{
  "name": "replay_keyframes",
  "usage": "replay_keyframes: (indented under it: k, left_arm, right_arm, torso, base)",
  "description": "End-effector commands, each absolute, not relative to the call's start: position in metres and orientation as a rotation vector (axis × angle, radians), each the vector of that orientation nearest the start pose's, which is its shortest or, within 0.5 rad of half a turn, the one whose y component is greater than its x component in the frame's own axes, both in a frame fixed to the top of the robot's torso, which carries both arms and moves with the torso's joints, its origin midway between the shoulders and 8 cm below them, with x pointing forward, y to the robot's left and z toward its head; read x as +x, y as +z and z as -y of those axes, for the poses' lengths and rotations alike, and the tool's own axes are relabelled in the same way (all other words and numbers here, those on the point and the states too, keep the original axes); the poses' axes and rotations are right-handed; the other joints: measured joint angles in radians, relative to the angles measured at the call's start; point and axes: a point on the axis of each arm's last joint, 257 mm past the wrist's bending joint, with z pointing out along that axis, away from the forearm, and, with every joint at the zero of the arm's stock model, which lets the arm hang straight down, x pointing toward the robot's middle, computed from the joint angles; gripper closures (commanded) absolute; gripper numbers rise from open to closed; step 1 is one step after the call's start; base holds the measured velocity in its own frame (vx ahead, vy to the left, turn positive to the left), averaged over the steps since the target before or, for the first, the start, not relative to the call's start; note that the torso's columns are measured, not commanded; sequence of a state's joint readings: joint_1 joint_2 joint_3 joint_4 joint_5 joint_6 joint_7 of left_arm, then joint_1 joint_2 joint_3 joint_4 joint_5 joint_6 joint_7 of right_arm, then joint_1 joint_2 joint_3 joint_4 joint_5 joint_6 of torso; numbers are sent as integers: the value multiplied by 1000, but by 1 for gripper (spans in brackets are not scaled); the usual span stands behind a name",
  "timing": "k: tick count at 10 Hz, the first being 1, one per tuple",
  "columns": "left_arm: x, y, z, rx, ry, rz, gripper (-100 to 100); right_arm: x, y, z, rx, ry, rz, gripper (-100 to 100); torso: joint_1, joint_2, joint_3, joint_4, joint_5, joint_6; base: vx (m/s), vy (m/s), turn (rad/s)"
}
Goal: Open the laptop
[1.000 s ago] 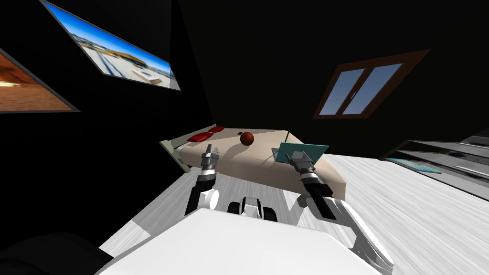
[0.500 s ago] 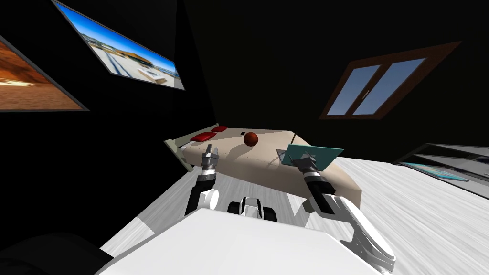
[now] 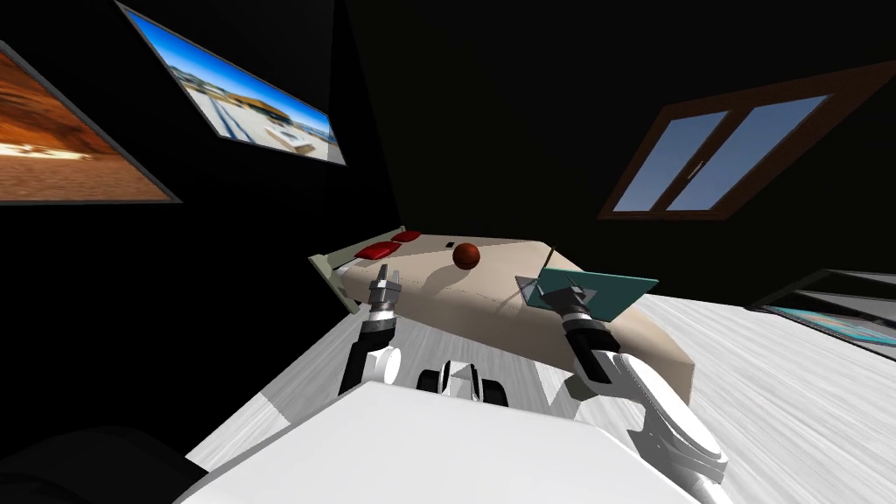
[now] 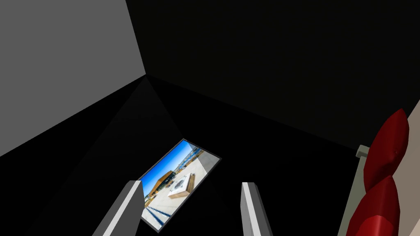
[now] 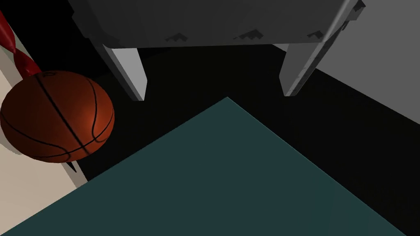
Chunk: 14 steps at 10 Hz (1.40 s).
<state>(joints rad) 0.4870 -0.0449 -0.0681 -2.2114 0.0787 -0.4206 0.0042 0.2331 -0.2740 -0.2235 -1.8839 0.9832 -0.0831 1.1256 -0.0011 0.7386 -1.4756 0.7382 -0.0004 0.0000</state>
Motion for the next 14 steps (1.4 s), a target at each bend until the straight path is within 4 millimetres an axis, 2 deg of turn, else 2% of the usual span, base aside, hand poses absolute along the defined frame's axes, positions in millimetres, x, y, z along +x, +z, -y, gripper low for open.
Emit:
replay_keyframes:
  k: [1,4,5,8,9,10,12,13,14]
  left_arm:
    - [372,-18,-270,-860,-1397,-621,0]
    - [372,-18,-270,-860,-1397,-621,0]
    - [372,-18,-270,-860,-1397,-621,0]
    - [372,-18,-270,-860,-1397,-621,0]
    - [372,-18,-270,-860,-1397,-621,0]
    - [372,-18,-270,-860,-1397,-621,0]
    - [372,-18,-270,-860,-1397,-621,0]
    - [372,-18,-270,-860,-1397,-621,0]
    - [372,-18,-270,-860,-1397,-621,0]
  right_arm:
    - [472,-137,411,-617,-956,-1356,-100]
    - [475,-139,428,-683,-1075,-1360,-100]
    - [474,-138,424,-668,-1046,-1358,-100]
    - [475,-129,444,-665,-1065,-1364,-100]
    - [473,-130,440,-668,-1063,-1362,-100]
    - [474,-134,433,-669,-1058,-1361,100]
    - [474,-136,429,-670,-1056,-1360,100]
    - [477,-126,432,-661,-1066,-1344,100]
    - [472,-144,444,-641,-1013,-1401,100]
  torso:
    - [1,0,0,0,0,0]
    - [1,0,0,0,0,0]
    - [0,0,0,0,0,0]
    - [1,-2,-1,-1,0,0]
    - [2,-2,-1,-1,0,0]
    - [1,0,0,0,0,0]
    - [-1,0,1,-5,-6,-1]
    - [-2,-2,0,-7,-6,1]
    - [-3,-5,-3,-5,-4,1]
  base:
    - [37,64,61]
    - [30,57,44]
    - [15,21,11]
    - [52,21,43]
    - [29,12,2]
    - [-17,-23,-77]
    - [-41,-20,-8]
    - [-23,2,4]
    - [16,50,117]
